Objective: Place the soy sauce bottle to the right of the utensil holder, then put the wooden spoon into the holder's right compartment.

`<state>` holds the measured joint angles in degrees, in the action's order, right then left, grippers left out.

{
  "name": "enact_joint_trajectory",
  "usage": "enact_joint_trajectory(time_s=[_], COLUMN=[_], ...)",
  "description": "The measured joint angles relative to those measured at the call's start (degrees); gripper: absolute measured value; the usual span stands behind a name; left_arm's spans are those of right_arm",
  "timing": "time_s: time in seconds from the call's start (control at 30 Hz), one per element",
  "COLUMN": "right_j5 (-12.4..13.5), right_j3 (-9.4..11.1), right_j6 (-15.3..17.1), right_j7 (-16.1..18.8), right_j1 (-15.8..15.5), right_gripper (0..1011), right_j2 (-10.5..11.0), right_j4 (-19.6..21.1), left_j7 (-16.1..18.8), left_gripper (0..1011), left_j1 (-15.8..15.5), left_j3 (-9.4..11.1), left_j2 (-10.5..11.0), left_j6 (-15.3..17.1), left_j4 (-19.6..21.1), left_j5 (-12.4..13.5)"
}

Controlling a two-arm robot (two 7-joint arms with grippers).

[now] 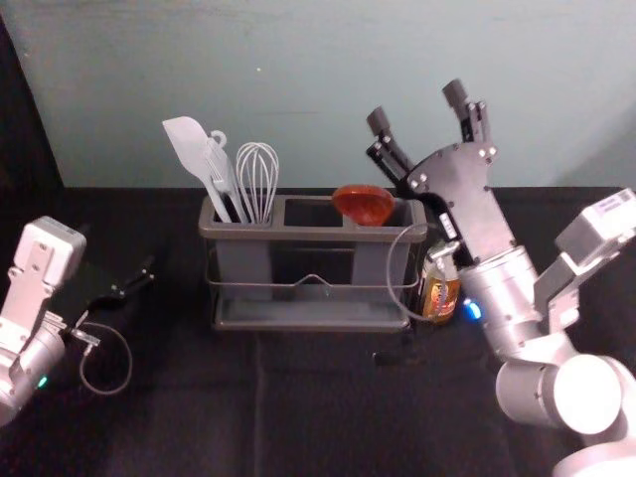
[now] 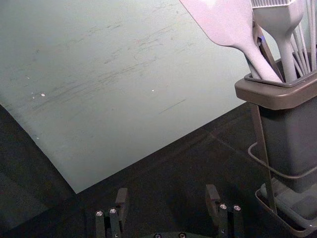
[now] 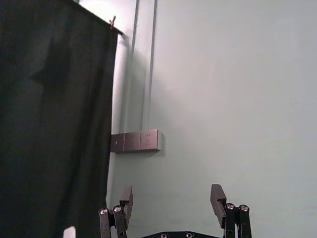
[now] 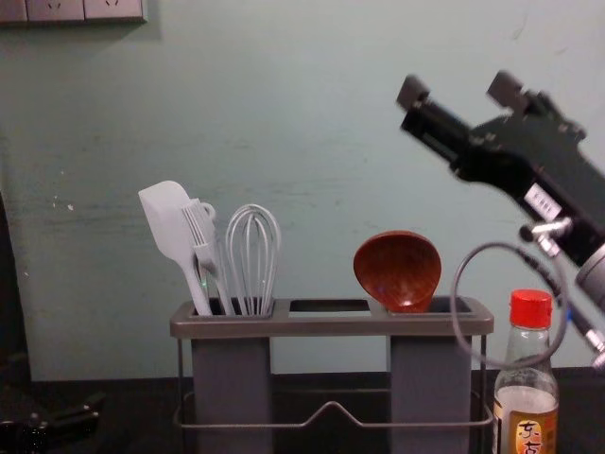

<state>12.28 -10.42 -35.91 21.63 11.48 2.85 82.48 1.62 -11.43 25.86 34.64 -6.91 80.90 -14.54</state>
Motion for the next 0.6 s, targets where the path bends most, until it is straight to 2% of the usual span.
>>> enact_joint_trajectory(time_s=[0.4,0.6], right_j5=[-0.1,0.3], right_j3=[3.1,5.2], right_j6=[2.1,4.5], right_j7=[-1.1,-1.0], right_j1=[0.4,0.6], right_gripper=[1002,1002], right_j2=[3.2,6.0], right_j4=[3.8,4.8], left_j7=[0.0,0.0], left_gripper=[1011,1011], left_j1=[0.0,0.0], left_j3=[0.0,0.0], left_j2=[0.0,0.0], left_j6=[0.0,0.0], left_j4=[0.0,0.0], left_j5=[0.0,0.0])
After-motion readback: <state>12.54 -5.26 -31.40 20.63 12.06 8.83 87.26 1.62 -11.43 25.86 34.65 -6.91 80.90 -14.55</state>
